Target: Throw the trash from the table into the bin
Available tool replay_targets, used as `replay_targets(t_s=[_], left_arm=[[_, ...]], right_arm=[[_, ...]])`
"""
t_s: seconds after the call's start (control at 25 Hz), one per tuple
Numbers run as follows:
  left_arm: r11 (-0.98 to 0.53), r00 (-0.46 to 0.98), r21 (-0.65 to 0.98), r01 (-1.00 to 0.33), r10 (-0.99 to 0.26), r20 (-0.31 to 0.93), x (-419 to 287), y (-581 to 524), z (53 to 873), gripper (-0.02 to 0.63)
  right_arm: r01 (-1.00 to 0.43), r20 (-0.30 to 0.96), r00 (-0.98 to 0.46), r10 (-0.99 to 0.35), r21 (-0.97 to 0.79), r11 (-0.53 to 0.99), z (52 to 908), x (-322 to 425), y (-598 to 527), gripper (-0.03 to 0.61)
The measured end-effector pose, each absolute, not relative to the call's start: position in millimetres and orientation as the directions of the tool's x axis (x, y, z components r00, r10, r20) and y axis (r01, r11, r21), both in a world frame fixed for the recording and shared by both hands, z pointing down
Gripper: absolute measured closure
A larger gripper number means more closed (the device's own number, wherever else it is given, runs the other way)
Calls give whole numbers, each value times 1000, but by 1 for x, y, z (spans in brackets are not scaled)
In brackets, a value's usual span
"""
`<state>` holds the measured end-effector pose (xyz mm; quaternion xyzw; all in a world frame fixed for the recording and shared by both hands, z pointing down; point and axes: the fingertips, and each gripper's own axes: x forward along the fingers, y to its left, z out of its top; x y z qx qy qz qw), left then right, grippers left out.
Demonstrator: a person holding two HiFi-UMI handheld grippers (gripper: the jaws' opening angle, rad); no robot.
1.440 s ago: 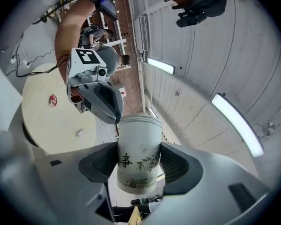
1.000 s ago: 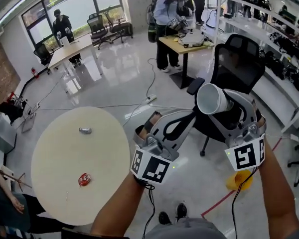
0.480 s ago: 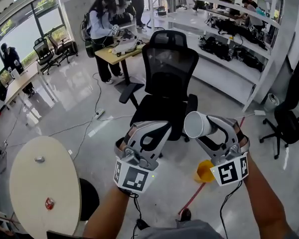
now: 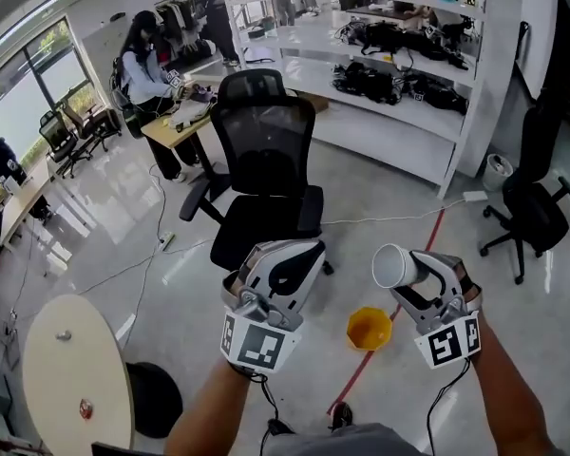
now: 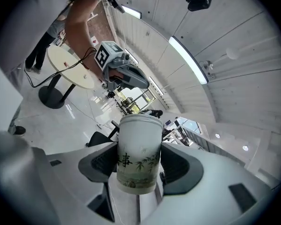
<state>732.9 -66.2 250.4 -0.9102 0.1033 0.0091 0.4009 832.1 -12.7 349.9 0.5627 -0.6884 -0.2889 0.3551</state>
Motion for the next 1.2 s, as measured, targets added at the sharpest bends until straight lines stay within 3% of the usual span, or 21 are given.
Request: replay_targets(t_s=[0.2,0.6,0.76,0.8,1.2], left_arm=[[-664,983,-728,-167,-169,-72,747,-56,260,569],[-670,986,-728,-143,-159,-48,758,-45,266,569],[-674,985,-723,-154,-159,-61,760,-41,263,569],[-673,985,-723,-154,-160,-61,759,-41,264,569],[-661,968,-719,-213,-241,-65,716,-69,270,569]], right_arm=[[-630,222,-96,-970,741,232,382,860,7,287],[-651,211,-65,-975,732,202,381,872,16,288],[-644,166,-29,-986,751,145,364,875,24,545],[-641,154,-17,-988,757,129,362,876,23,568],[-616,149,-76,-986,771,164,361,840,-17,569]])
